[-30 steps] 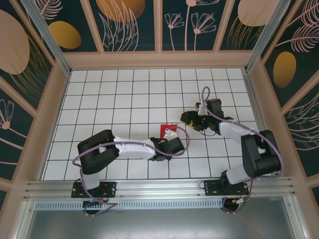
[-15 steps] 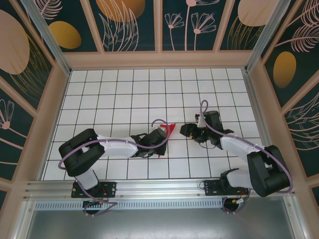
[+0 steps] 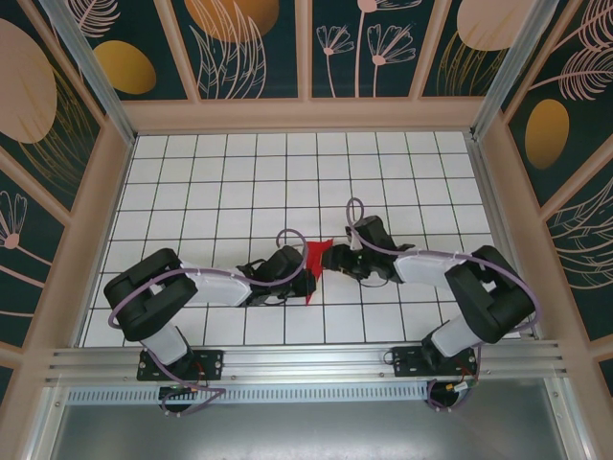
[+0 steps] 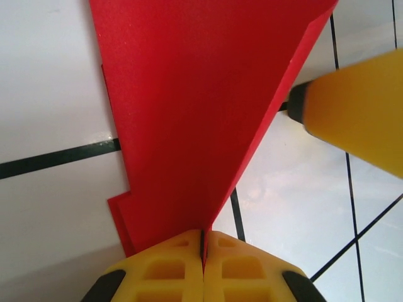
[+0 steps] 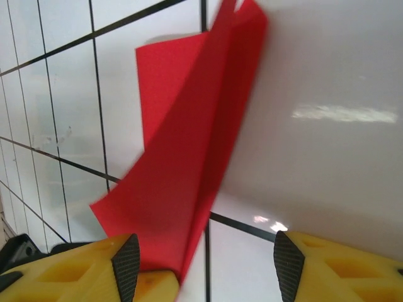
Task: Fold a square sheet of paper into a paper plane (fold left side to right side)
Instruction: Fold the wing for the fifth time at the center of the table.
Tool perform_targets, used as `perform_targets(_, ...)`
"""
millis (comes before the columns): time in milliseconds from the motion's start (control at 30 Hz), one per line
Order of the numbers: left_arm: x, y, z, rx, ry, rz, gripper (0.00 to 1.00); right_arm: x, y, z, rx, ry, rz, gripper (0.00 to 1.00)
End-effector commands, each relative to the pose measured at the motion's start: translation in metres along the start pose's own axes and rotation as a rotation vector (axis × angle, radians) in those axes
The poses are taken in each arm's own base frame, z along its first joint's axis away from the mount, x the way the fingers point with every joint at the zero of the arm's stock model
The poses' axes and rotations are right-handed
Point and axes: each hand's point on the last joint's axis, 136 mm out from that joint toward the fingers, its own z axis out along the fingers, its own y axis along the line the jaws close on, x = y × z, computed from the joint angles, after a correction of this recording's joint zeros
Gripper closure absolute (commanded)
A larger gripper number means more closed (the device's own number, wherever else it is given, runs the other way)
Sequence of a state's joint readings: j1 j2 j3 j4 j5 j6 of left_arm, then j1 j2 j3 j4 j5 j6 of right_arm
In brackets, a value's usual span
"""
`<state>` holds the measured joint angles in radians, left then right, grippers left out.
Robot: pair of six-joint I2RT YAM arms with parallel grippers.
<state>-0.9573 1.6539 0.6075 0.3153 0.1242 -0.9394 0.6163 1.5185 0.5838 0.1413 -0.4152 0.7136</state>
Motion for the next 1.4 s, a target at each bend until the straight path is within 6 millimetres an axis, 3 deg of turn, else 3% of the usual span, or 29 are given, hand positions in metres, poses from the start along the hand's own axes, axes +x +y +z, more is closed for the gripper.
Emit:
perform_targets(0,0.0,-0.003,-0.004,0.034,-0.003,-0.045,0.95,-0.012,0.013,0.007,-0.013,-0.029,-0.004,0.41)
perform_targets(200,-0.001,0.001,-0.005,0.051,-0.016,-0.091,0.98,-0.008,0.011,0.014,0.007,-0.005,0.005,0.46)
perform_targets(500,-0.001,0.009,-0.007,0.085,-0.024,-0.158,1.0,-0.008,0.014,0.005,0.008,-0.023,-0.01,0.47)
perform_targets(733,0.002,0.009,-0.006,0.107,-0.012,-0.18,1.0,-0.003,0.019,0.017,0.0,0.021,-0.007,0.51)
perform_targets(1067,0.003,0.009,-0.005,0.113,-0.009,-0.186,1.0,0.001,0.012,0.032,0.04,0.064,0.031,0.59)
perform_targets(1367,-0.001,0.006,-0.009,0.117,-0.022,-0.177,0.8,0.008,-0.005,0.039,0.112,0.1,0.059,0.59)
